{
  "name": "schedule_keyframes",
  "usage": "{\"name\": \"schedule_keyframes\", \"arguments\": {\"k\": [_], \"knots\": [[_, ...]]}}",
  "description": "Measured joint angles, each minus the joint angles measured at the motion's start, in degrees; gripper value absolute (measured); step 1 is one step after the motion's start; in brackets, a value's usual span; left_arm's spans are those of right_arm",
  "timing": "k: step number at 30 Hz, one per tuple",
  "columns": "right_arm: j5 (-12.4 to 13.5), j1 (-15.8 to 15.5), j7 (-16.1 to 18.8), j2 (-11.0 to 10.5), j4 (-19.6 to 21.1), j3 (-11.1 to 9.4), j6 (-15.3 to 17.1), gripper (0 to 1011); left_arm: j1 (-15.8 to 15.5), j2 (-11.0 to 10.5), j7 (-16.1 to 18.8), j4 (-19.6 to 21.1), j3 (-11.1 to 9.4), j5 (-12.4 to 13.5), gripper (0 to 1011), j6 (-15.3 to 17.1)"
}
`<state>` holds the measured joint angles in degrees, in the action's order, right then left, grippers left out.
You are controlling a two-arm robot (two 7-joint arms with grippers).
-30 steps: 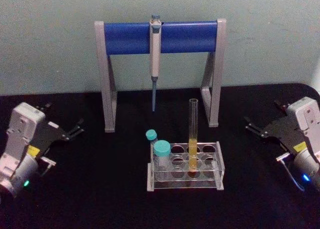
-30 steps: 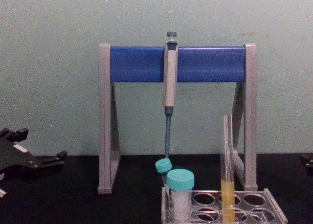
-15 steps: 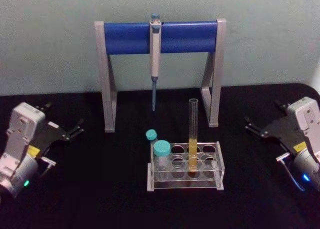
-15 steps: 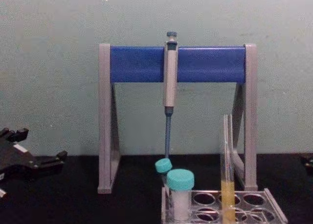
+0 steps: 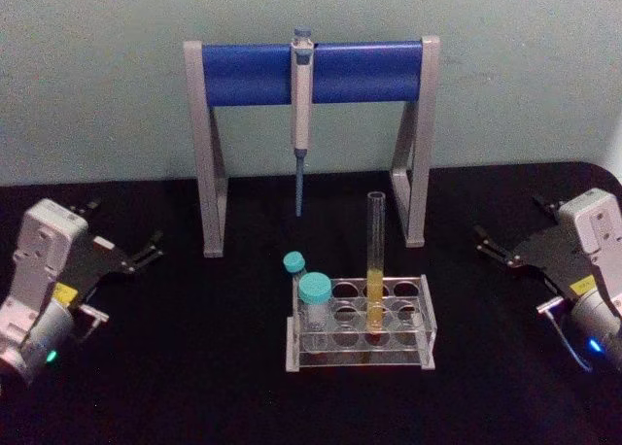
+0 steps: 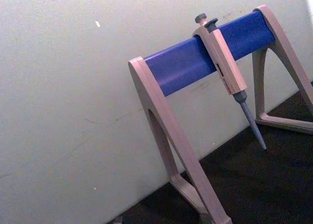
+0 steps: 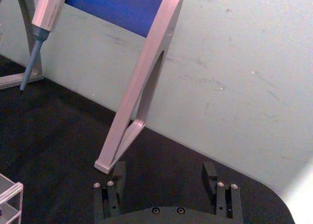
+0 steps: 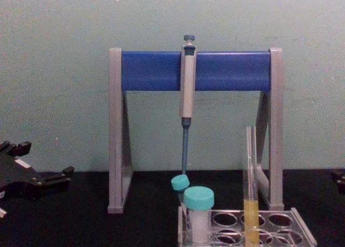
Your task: Pick up the test tube from the test tube rack, shake it, then place it back into the test tube rack.
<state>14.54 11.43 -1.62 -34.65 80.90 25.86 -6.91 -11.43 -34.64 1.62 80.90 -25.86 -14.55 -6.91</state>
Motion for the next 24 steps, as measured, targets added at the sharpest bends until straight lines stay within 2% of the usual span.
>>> {"name": "schedule_keyframes", "arguments": {"k": [24], "knots": [[0.0, 0.0, 0.0, 0.0, 0.0, 0.0, 0.0, 1000, 0.0, 0.0, 0.0, 0.0, 0.0, 0.0, 1010, 0.0]]}}
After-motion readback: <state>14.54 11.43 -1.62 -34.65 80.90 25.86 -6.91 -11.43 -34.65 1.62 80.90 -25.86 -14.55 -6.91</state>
